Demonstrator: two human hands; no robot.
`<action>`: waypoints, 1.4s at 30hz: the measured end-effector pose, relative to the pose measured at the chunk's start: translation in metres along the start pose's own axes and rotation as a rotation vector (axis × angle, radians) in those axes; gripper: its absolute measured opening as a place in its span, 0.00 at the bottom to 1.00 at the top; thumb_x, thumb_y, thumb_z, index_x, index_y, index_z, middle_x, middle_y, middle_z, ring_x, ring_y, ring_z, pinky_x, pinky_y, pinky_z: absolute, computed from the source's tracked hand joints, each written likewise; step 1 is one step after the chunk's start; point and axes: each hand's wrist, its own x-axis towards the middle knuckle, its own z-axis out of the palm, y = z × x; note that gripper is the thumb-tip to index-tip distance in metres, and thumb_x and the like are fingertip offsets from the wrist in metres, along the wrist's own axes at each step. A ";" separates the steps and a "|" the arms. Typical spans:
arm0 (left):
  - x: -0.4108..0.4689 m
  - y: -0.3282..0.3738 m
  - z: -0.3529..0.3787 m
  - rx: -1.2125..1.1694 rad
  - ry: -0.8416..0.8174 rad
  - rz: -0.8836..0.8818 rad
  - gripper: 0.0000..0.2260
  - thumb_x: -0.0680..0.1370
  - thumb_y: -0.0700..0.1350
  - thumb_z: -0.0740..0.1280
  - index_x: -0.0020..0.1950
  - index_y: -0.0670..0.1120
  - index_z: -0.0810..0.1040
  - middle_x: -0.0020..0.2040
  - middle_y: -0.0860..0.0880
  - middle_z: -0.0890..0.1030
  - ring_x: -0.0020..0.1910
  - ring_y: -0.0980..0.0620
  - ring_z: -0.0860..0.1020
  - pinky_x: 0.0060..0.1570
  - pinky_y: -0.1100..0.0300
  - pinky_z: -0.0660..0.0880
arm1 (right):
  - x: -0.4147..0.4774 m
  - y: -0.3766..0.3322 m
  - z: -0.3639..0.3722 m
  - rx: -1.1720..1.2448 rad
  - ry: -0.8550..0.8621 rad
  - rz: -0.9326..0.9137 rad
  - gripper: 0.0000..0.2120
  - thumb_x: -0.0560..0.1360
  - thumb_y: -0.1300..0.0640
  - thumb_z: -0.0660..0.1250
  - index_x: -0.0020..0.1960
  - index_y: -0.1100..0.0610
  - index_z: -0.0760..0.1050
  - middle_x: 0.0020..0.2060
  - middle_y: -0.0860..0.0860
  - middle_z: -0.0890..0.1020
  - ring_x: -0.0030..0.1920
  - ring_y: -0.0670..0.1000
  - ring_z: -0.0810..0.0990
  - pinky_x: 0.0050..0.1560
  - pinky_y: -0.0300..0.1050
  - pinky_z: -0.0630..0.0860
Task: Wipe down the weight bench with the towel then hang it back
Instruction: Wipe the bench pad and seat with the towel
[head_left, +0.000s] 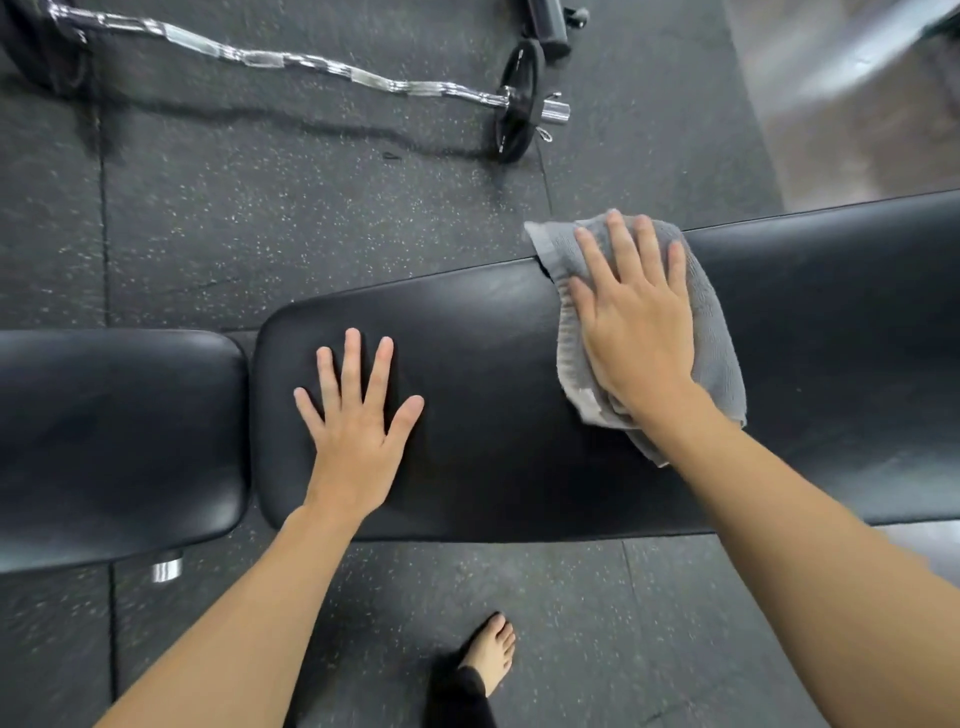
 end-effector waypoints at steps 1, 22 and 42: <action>0.000 0.000 -0.001 0.004 -0.002 0.006 0.32 0.80 0.67 0.44 0.83 0.59 0.43 0.84 0.56 0.37 0.82 0.47 0.34 0.76 0.36 0.35 | -0.013 -0.009 0.003 0.002 0.009 -0.008 0.26 0.86 0.46 0.48 0.82 0.52 0.57 0.82 0.56 0.57 0.82 0.60 0.54 0.80 0.62 0.51; -0.010 -0.074 -0.052 -0.246 0.080 0.072 0.20 0.81 0.35 0.62 0.74 0.43 0.70 0.78 0.50 0.67 0.75 0.51 0.68 0.75 0.56 0.66 | -0.100 -0.212 0.054 0.157 -0.094 -0.270 0.26 0.85 0.48 0.51 0.82 0.52 0.57 0.82 0.52 0.56 0.82 0.55 0.53 0.81 0.57 0.49; 0.008 0.093 0.008 -0.174 -0.040 0.293 0.29 0.86 0.42 0.56 0.84 0.50 0.47 0.85 0.53 0.42 0.83 0.52 0.38 0.79 0.43 0.35 | -0.149 -0.013 0.013 -0.043 -0.080 -0.096 0.27 0.86 0.47 0.48 0.83 0.54 0.53 0.83 0.55 0.54 0.82 0.59 0.50 0.81 0.61 0.49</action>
